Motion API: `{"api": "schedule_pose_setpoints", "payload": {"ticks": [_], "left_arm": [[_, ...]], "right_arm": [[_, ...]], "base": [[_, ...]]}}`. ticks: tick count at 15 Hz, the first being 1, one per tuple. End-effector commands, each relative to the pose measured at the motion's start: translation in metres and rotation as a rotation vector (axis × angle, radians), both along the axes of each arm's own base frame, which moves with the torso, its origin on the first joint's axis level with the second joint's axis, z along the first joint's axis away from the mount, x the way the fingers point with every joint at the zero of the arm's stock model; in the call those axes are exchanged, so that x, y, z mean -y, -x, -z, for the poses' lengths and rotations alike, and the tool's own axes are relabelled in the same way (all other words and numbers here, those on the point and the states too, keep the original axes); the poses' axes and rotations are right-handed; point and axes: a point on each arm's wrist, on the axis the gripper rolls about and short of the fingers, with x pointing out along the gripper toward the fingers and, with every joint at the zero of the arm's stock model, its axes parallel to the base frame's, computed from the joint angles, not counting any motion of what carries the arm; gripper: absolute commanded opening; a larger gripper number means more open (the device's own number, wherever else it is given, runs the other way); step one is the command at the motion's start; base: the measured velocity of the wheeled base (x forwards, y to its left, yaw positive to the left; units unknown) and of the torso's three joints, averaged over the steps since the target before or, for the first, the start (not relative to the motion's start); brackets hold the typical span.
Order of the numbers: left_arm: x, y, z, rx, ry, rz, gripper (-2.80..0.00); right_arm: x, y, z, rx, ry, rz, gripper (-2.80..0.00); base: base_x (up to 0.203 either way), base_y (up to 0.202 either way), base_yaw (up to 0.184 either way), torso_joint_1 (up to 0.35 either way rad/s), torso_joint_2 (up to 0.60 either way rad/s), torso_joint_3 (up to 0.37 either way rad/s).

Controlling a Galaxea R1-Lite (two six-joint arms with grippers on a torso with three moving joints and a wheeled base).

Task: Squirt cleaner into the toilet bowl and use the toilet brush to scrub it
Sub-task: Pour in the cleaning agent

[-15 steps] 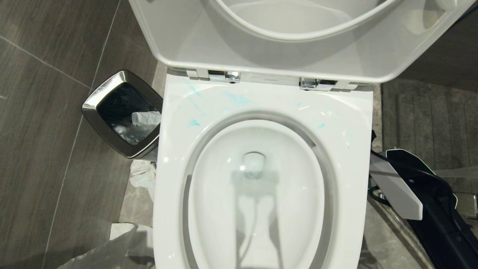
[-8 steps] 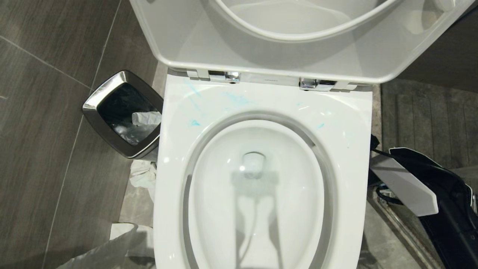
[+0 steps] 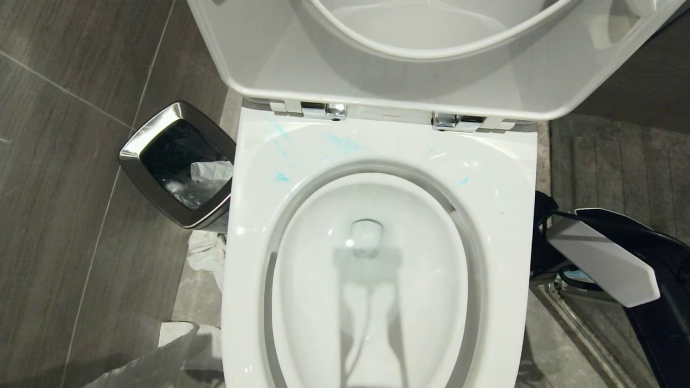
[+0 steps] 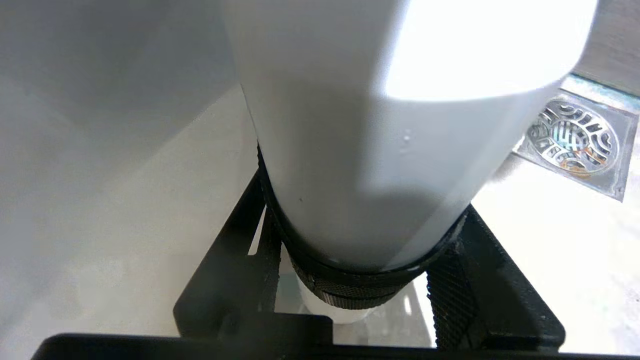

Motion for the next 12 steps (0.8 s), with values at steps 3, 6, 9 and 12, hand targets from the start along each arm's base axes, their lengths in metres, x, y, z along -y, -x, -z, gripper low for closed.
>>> {"api": "schedule_pose_setpoints", "payload": {"ticks": [3, 6, 9, 12], "left_arm": [[0.0, 0.0, 0.002, -0.006, 0.0, -0.001, -2.8], [0.0, 0.0, 0.002, -0.005, 0.0, -0.001, -2.8], [0.0, 0.0, 0.002, -0.005, 0.0, -0.001, -2.8], [0.0, -0.001, 0.002, -0.006, 0.0, -0.001, -2.8]], "right_arm": [[0.0, 0.001, -0.002, 0.014, 0.015, 0.007, 0.0], [0.0, 0.002, 0.0, 0.003, 0.017, 0.005, 0.0], [0.001, 0.012, 0.004, -0.046, 0.023, 0.005, 0.0], [0.003, 0.031, 0.002, -0.111, 0.03, 0.004, 0.0]], "base": [[0.0, 0.0, 0.0, 0.0, 0.0, 0.0], [0.0, 0.0, 0.0, 0.0, 0.0, 0.0], [0.0, 0.0, 0.0, 0.0, 0.0, 0.0], [0.0, 0.0, 0.0, 0.0, 0.0, 0.0]]}}
